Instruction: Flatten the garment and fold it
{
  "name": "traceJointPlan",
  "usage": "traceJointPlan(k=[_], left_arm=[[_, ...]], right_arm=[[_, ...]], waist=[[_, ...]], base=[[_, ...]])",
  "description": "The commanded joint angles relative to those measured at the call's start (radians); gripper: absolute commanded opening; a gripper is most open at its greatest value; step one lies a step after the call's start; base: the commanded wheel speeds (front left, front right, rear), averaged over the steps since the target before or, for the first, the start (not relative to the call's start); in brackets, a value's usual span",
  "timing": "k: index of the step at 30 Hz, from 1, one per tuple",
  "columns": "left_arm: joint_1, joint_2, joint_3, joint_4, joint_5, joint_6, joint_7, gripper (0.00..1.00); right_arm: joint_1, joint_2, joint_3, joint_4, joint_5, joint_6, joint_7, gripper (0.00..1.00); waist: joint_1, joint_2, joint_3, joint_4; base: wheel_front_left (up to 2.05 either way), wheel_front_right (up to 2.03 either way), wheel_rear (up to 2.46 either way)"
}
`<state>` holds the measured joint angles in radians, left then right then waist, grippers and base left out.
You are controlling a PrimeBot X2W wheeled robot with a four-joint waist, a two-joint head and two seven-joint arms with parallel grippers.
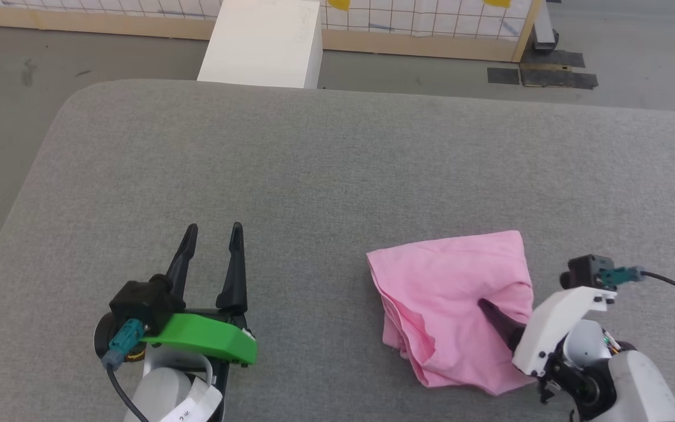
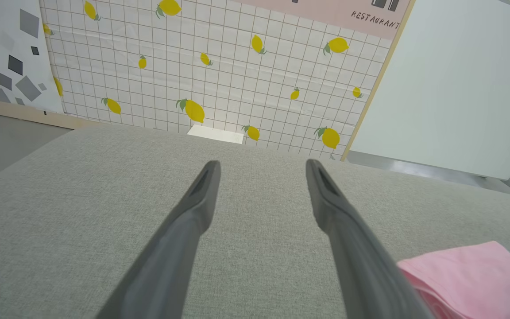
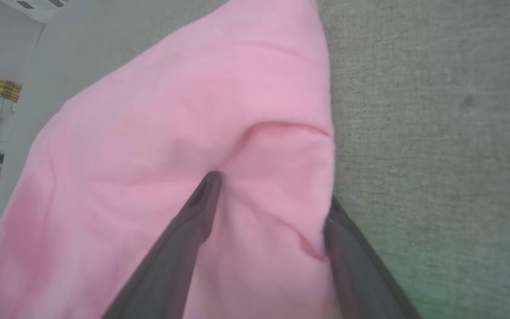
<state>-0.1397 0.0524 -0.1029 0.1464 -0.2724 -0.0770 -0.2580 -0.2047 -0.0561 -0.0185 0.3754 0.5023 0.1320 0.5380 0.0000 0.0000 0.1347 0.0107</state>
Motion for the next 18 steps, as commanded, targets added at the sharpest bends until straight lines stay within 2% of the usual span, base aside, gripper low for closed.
traceJointPlan(k=[1,2,3,9,15,18], left_arm=[[0.001,-0.002,-0.001,0.001,0.004,0.001,-0.004,1.00],[0.001,-0.002,-0.002,0.002,0.005,0.001,-0.004,1.00],[0.001,-0.002,-0.003,0.003,0.005,0.001,-0.004,1.00],[0.016,-0.002,0.012,-0.011,0.016,0.006,-0.004,1.00],[0.002,-0.002,0.021,-0.042,0.034,0.005,-0.004,1.00],[-0.024,-0.002,0.013,-0.056,0.045,0.003,-0.004,1.00]], right_arm=[[-0.004,0.006,0.023,0.014,0.012,-0.001,0.015,0.38],[-0.007,0.006,0.036,0.011,0.012,-0.001,0.019,0.12],[-0.009,0.006,0.047,0.007,0.005,-0.001,0.020,0.00],[-0.054,-0.083,0.158,-0.070,-0.143,-0.001,-0.007,0.00],[-0.171,-0.222,0.305,-0.111,-0.280,-0.001,-0.001,0.00],[-0.240,-0.283,0.356,-0.096,-0.312,-0.001,-0.008,0.00]], waist=[[0.0000,0.0000,0.001,0.004],[0.0000,0.0000,0.001,0.005],[0.0000,0.0000,0.001,0.005],[0.0000,0.0000,0.009,-0.040],[0.0000,0.0000,0.052,-0.147],[0.0000,0.0000,0.084,-0.210]], base=[[0.00,0.00,0.00],[0.00,0.00,0.00],[0.00,0.00,0.00],[0.00,0.00,0.00],[0.00,0.00,0.00],[0.00,0.00,0.00]])
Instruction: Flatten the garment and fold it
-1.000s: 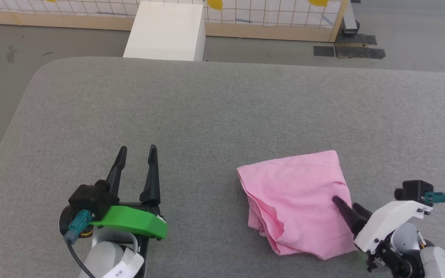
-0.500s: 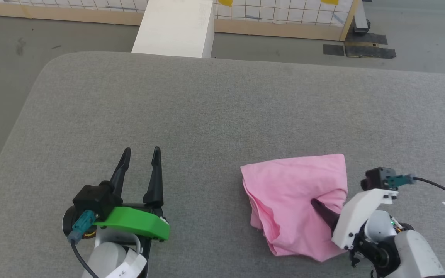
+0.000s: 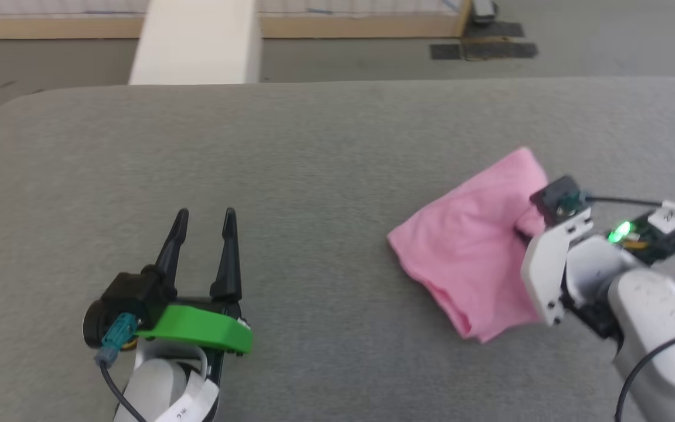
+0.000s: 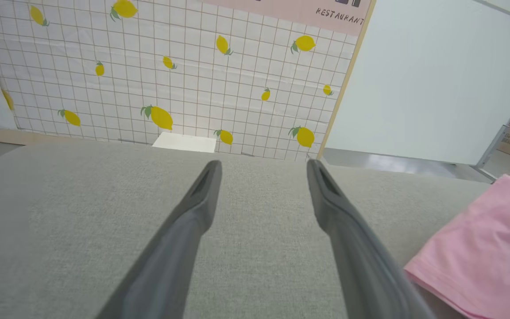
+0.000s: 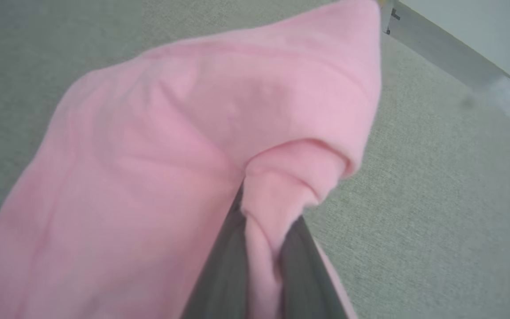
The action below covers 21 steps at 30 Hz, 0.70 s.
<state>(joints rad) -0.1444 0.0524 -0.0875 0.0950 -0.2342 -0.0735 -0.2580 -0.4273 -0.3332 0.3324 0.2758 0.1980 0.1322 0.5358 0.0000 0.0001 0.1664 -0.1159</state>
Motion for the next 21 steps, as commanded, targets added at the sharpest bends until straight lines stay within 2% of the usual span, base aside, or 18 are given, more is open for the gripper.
traceJointPlan(k=[1,5,10,16,21], left_arm=[[-0.027,-0.002,-0.003,-0.009,0.013,-0.001,-0.004,1.00],[-0.068,0.002,-0.009,-0.018,0.034,-0.010,-0.004,1.00],[-0.122,0.018,-0.018,-0.042,0.064,-0.018,-0.004,1.00],[-0.145,0.046,-0.032,-0.065,0.089,-0.022,0.004,1.00],[-0.151,0.083,-0.033,-0.096,0.109,-0.020,0.039,1.00]], right_arm=[[-0.039,-0.023,0.021,0.013,-0.015,-0.002,-0.009,0.00],[-0.132,-0.095,0.098,0.082,-0.052,-0.002,-0.049,0.00],[-0.240,-0.125,0.111,0.215,-0.089,-0.002,-0.148,0.00],[-0.338,-0.108,0.034,0.412,-0.161,-0.002,-0.263,0.00],[-0.396,-0.104,-0.063,0.533,-0.224,-0.002,-0.350,0.00]], waist=[[0.0000,-0.0001,0.064,-0.107],[0.0000,-0.0001,0.115,-0.191],[0.0000,-0.0001,0.190,-0.283],[0.0000,-0.0001,0.260,-0.348],[0.0000,-0.0001,0.304,-0.361]], base=[[0.00,0.00,0.00],[0.00,0.00,0.00],[0.00,0.00,0.00],[0.00,0.00,0.00],[0.00,0.00,0.00]])
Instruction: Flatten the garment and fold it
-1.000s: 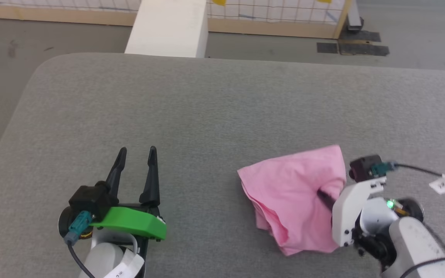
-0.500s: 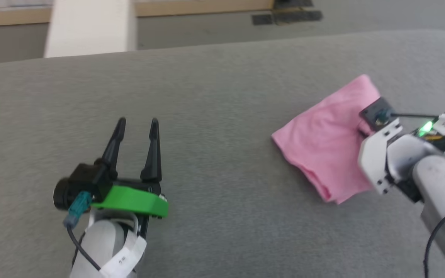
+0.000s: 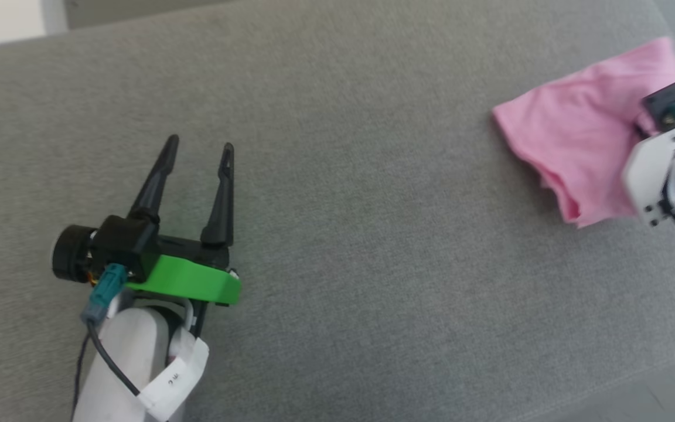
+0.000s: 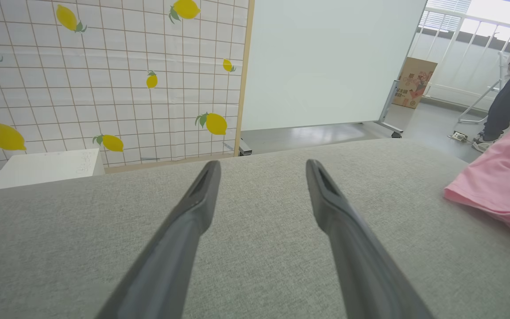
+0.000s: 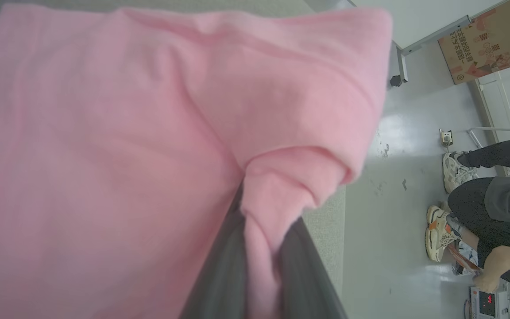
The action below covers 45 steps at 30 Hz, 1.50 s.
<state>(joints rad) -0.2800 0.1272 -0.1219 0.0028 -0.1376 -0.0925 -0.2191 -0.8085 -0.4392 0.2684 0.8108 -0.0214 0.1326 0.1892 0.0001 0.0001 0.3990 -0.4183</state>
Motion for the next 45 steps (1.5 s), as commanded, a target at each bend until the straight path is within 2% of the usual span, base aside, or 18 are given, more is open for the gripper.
traceJointPlan(k=[1,10,17,19,20,29,34,37,42,45], left_arm=[[-0.017,0.014,0.002,-0.015,0.016,0.000,0.008,1.00],[-0.023,0.059,0.011,-0.093,0.025,0.005,0.066,1.00],[-0.035,0.057,-0.009,-0.118,0.027,0.008,0.084,1.00],[-0.035,0.054,-0.013,-0.119,0.025,0.011,0.080,1.00],[-0.034,0.053,-0.013,-0.117,0.024,0.013,0.078,1.00],[0.016,0.017,-0.017,-0.042,-0.017,0.025,0.014,1.00],[0.070,-0.009,-0.011,0.023,-0.059,0.027,-0.019,1.00],[0.092,-0.022,-0.008,0.053,-0.078,0.029,-0.029,1.00],[0.128,-0.039,-0.005,0.097,-0.104,0.028,-0.039,1.00],[0.138,-0.048,-0.004,0.117,-0.119,0.028,-0.041,1.00]], right_arm=[[-0.026,-0.001,-0.025,0.021,-0.018,-0.002,-0.020,0.00],[-0.097,-0.004,-0.184,0.146,-0.146,-0.002,-0.118,0.00],[-0.132,-0.007,-0.259,0.201,-0.220,-0.002,-0.182,0.00],[-0.133,-0.008,-0.276,0.216,-0.238,-0.002,-0.193,0.59],[-0.133,-0.007,-0.286,0.224,-0.244,-0.002,-0.193,1.00],[-0.072,-0.014,-0.420,0.225,-0.277,-0.002,-0.264,1.00],[-0.004,0.018,-0.479,0.198,-0.210,-0.002,-0.350,1.00],[0.036,0.047,-0.478,0.157,-0.161,-0.002,-0.399,1.00],[0.139,0.129,-0.425,-0.015,0.009,-0.002,-0.443,1.00],[0.228,0.151,-0.396,-0.156,0.098,-0.002,-0.447,1.00]], waist=[[-0.0001,-0.0001,0.080,-0.058],[-0.0001,-0.0001,0.135,-0.033],[-0.0001,-0.0001,0.140,0.006],[-0.0001,-0.0001,0.135,0.016],[-0.0001,-0.0001,0.130,0.018],[-0.0001,-0.0001,-0.010,0.068],[-0.0001,-0.0001,-0.127,0.113],[-0.0001,-0.0001,-0.177,0.144],[-0.0001,-0.0001,-0.255,0.201],[-0.0001,-0.0001,-0.285,0.237]], base=[[0.00,0.00,0.00],[0.00,0.00,0.00],[0.00,0.00,0.00],[0.00,0.00,0.00],[0.00,0.00,0.00],[0.00,0.00,0.00],[0.00,0.00,0.00],[0.00,0.00,0.00],[0.00,0.00,0.00],[0.00,0.00,0.00]])
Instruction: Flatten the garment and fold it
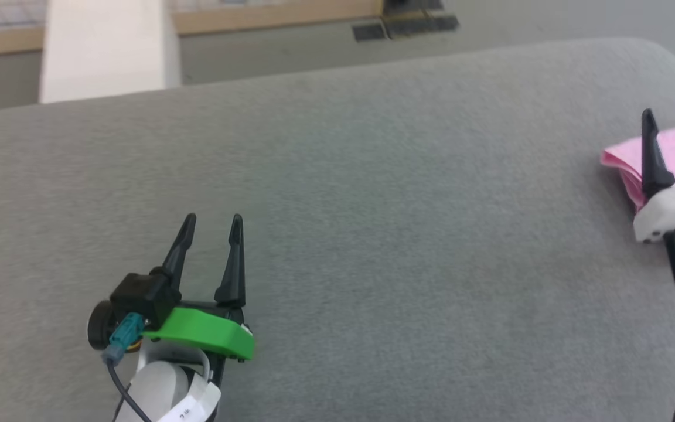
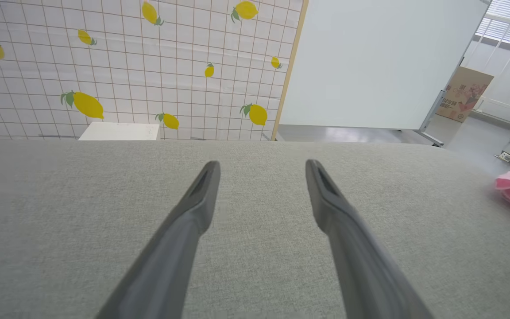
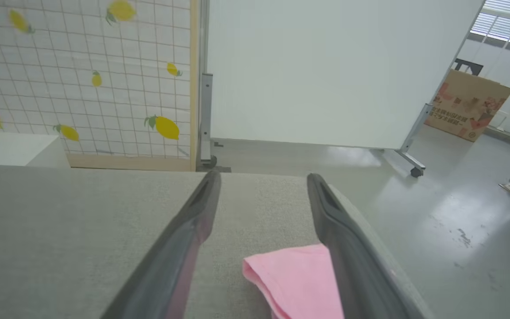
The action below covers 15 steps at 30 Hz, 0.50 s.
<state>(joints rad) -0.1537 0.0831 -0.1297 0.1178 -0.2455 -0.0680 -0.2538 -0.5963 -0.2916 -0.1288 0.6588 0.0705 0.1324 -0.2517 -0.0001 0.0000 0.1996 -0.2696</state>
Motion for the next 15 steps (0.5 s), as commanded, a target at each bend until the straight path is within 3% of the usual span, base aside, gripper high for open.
traceJointPlan(k=[1,7,15], left_arm=[[0.015,-0.007,0.003,0.009,-0.015,0.004,-0.007,1.00],[0.032,-0.021,0.000,0.027,-0.028,0.001,-0.008,1.00],[0.052,-0.029,-0.006,0.037,-0.032,-0.005,-0.008,1.00]], right_arm=[[0.054,0.010,0.006,-0.060,0.034,-0.002,-0.007,1.00],[0.259,0.059,0.016,-0.330,0.103,-0.002,-0.009,1.00],[0.457,0.136,0.015,-0.518,0.083,-0.002,0.003,1.00]], waist=[[0.0001,0.0000,-0.096,0.101],[0.0001,0.0000,-0.137,0.164],[0.0001,0.0000,-0.162,0.212]], base=[[0.00,0.00,0.00],[0.00,0.00,0.00],[0.00,0.00,0.00]])
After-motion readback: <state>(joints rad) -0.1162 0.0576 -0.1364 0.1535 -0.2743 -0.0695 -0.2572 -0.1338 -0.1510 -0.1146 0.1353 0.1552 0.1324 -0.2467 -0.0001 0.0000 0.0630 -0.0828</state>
